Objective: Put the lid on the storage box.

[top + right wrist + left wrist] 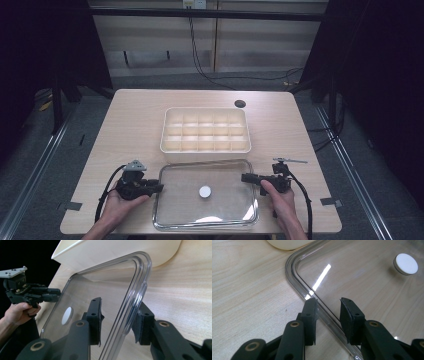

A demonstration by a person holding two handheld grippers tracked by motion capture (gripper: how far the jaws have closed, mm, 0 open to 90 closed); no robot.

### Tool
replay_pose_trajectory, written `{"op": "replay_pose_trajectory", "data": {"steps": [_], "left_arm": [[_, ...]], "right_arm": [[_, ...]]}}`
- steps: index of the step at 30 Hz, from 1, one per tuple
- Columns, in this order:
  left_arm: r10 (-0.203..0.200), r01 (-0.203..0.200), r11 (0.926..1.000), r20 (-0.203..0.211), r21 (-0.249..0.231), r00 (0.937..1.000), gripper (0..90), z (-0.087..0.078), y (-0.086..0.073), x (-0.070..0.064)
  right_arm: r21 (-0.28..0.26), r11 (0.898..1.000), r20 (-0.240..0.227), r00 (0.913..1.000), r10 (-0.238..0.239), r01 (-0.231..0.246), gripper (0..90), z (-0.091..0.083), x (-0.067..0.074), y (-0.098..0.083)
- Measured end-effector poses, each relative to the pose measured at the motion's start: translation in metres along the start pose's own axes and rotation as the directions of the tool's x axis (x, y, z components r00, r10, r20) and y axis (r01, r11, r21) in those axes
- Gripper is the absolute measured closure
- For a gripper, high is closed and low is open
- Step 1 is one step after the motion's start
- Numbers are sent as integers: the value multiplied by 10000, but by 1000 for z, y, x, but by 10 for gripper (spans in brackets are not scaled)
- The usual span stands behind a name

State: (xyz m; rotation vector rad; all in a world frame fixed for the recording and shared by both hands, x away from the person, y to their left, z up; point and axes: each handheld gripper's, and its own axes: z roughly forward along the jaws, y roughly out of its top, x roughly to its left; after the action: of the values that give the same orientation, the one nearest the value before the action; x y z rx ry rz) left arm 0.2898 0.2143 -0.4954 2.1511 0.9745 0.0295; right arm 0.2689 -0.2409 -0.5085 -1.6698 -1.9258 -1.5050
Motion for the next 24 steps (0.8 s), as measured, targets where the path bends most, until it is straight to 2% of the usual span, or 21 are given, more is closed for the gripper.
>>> {"op": "replay_pose_trajectory", "data": {"steps": [3, 6, 11, 18, 24], "left_arm": [[33, -33, 10000, -7, 2, 10000, 662, 0, 0, 0], [45, -45, 10000, -68, 12, 10000, 649, 0, 0, -1], [-13, 13, 10000, -47, -10, 10000, 510, -1, 0, -1], [-216, 216, 9997, 7, -93, 9998, 364, -1, 0, 1], [-559, 563, 9983, 291, -137, 9980, 316, -1, 1, 4]], "right_arm": [[-27, 9999, 18, 10000, 97, -97, 674, 0, -2, 1], [-495, 9987, -142, 9998, 122, -129, 705, -3, -1, 1], [-717, 9974, -180, 9998, -57, 44, 720, -6, 3, 2], [-816, 9966, -259, 9996, -150, 129, 729, -8, 4, 2], [-984, 9947, -349, 9988, -332, 296, 732, -10, 7, 2]]}}
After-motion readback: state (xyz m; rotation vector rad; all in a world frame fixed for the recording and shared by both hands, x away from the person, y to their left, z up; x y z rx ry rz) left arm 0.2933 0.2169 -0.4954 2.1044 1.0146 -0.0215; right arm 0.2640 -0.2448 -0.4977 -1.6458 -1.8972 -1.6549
